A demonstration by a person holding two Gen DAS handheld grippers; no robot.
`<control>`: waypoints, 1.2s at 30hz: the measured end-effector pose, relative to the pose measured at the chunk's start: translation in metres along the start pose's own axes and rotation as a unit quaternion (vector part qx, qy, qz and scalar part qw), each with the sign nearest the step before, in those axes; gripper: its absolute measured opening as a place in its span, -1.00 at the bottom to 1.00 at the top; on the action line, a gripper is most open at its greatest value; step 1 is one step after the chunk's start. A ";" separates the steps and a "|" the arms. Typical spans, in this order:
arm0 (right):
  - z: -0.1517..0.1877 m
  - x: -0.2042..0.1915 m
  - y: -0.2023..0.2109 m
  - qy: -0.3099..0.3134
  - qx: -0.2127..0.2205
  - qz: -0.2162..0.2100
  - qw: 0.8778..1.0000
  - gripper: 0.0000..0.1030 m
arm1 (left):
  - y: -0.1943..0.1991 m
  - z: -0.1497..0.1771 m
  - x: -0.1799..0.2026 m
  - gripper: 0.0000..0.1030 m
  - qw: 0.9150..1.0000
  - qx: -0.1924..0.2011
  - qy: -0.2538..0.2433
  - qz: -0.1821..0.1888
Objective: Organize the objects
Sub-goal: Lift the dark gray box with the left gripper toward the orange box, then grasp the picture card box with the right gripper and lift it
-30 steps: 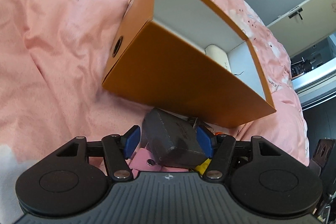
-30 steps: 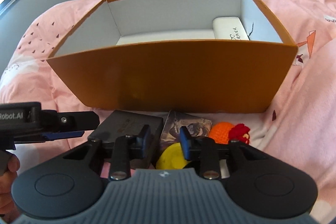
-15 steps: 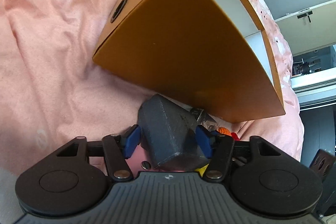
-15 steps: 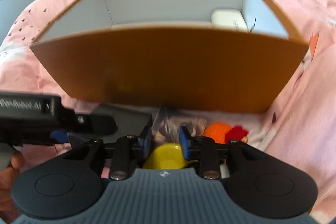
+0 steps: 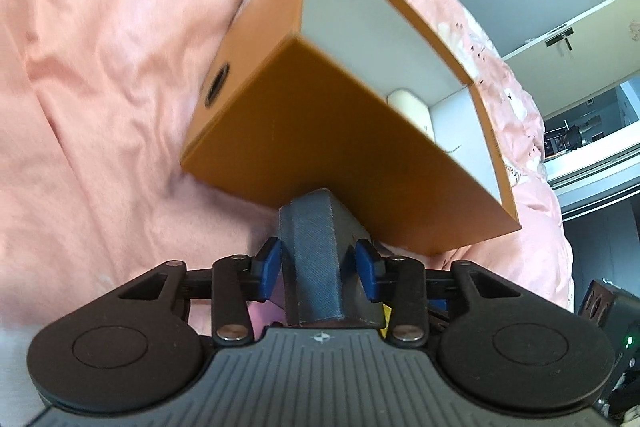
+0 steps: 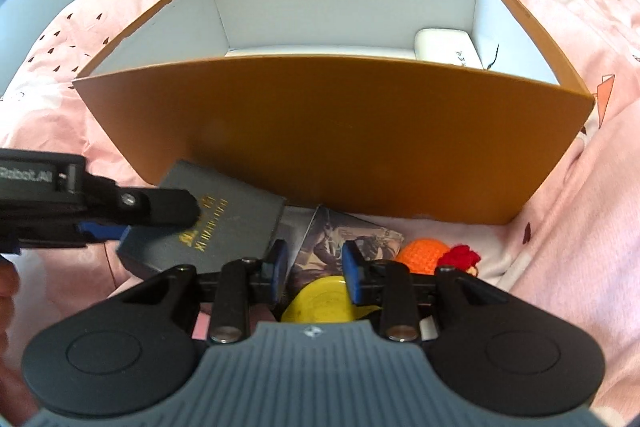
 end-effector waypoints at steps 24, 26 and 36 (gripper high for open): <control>-0.026 0.023 -0.027 -0.088 -0.102 0.052 0.990 0.31 | 0.019 -0.007 0.001 -0.14 0.998 0.026 -0.054 -0.018; -0.028 0.024 -0.032 -0.094 -0.112 0.055 0.988 0.39 | 0.019 -0.007 0.001 -0.14 0.998 0.026 -0.055 -0.016; -0.019 0.041 -0.058 -0.139 -0.157 0.070 0.975 0.33 | 0.021 -0.006 0.001 -0.14 0.998 0.027 -0.056 -0.012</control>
Point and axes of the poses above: each gripper's, at about its wrist camera, not at the fingertips, and y roughly against the way its jaws point, x to its right, z to its underside, the point moved 6 cm from there along -y, roughly the way its jaws point, and after that the axes turned 6 degrees about x, right-handed, at the moved point
